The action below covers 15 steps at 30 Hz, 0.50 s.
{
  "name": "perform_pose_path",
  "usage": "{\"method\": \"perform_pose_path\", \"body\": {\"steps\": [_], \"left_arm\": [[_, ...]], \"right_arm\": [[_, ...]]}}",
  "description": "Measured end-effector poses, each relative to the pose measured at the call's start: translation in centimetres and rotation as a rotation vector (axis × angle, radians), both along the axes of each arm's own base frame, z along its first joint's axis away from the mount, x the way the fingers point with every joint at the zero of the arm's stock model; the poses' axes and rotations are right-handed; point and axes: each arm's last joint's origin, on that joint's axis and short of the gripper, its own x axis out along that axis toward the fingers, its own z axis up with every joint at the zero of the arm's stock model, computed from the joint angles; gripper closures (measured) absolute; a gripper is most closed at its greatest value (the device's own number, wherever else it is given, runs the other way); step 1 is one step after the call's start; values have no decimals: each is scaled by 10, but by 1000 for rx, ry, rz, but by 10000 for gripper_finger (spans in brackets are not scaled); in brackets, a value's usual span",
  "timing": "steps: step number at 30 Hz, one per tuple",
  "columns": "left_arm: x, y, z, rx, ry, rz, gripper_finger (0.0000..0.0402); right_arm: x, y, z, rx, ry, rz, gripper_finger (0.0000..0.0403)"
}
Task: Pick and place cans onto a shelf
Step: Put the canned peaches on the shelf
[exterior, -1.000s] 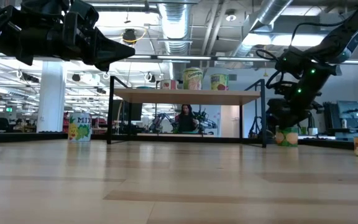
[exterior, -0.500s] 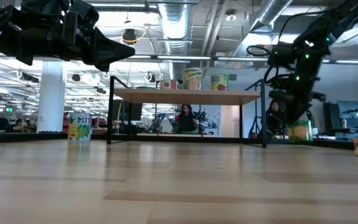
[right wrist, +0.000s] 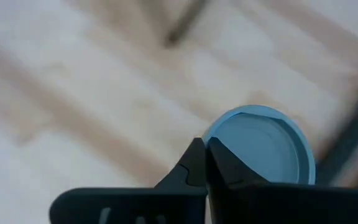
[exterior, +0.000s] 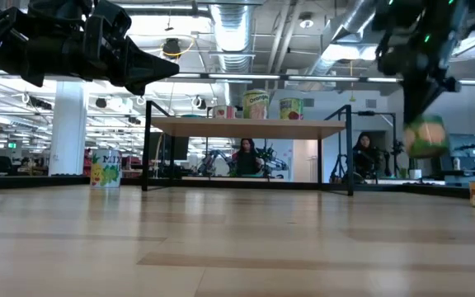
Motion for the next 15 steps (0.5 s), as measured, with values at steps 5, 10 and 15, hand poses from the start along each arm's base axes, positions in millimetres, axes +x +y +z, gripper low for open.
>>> {"method": "perform_pose_path", "body": {"steps": [5, 10, 15], "left_arm": [[0, 0, 0, 0, 0, 0, 395], [0, 0, 0, 0, 0, 1, 395], [0, 0, 0, 2, -5, 6, 395]], "right_arm": [[13, 49, 18, 49, -245, 247, 395], [45, 95, 51, -19, -583, 591, 395], [91, 100, 79, -259, -607, 716, 395]]}}
